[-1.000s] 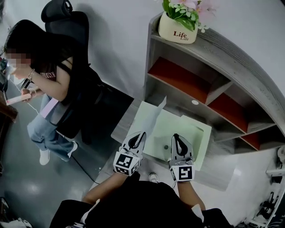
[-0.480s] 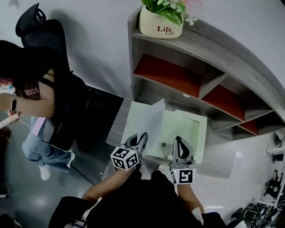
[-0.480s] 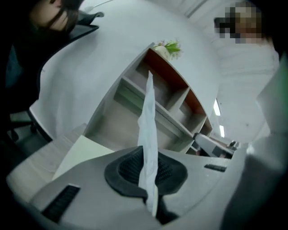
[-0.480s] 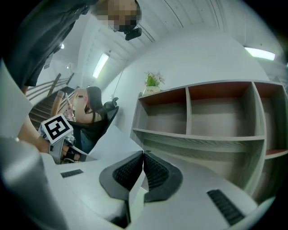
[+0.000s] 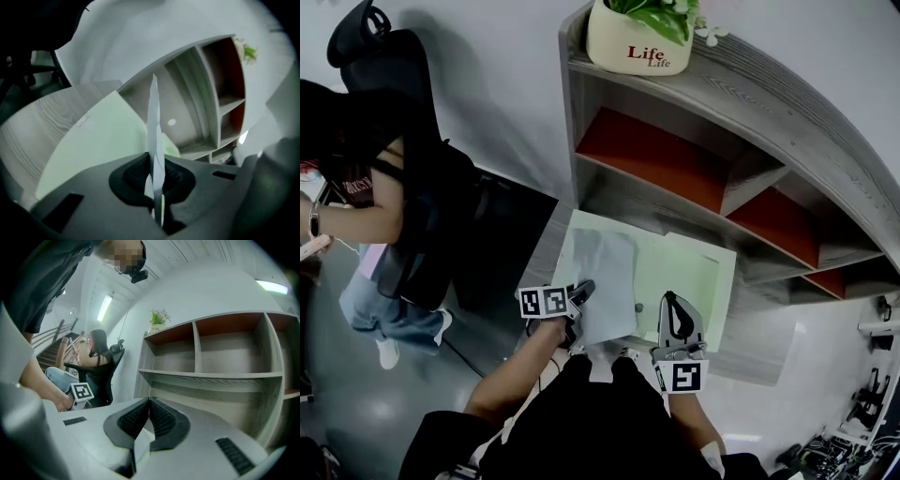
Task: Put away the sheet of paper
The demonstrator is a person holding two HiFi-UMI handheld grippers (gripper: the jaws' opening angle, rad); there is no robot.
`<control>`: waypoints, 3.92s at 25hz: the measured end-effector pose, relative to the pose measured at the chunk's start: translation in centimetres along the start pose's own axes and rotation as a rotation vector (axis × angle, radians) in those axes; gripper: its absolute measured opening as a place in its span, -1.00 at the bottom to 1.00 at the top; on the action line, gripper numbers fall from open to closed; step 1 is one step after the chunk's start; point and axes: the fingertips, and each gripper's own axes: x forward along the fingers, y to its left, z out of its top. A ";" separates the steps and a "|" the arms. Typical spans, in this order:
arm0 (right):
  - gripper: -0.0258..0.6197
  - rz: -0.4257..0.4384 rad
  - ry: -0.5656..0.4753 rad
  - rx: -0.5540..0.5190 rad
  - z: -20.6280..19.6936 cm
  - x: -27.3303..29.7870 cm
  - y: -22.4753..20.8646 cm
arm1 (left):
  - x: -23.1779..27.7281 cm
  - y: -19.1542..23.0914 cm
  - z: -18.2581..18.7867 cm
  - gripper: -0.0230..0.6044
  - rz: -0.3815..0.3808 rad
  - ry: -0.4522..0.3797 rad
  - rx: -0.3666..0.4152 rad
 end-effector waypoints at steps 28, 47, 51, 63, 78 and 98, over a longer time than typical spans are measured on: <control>-0.85 0.035 0.085 0.027 -5.1 -0.1 -1.3 | 3.6 6.3 1.3 -0.89 0.390 0.135 0.286; -0.85 -0.074 0.050 0.053 -6.0 -2.5 -7.5 | 10.4 1.4 -1.6 -0.89 0.322 0.193 0.300; -0.85 -0.079 0.091 0.045 -6.8 -3.4 -8.6 | 12.0 0.3 -2.4 -0.89 0.309 0.204 0.297; -0.85 -0.091 0.039 0.076 -7.1 -4.6 -11.0 | 16.9 -3.9 -6.5 -0.89 0.258 0.253 0.292; -0.84 -0.131 0.041 0.062 -7.6 -7.6 -14.7 | 22.1 -7.4 -11.5 -0.89 0.200 0.340 0.266; -0.84 -0.023 0.090 0.009 -6.1 -5.6 -12.1 | 13.7 -9.5 -2.5 0.01 0.286 -0.019 0.449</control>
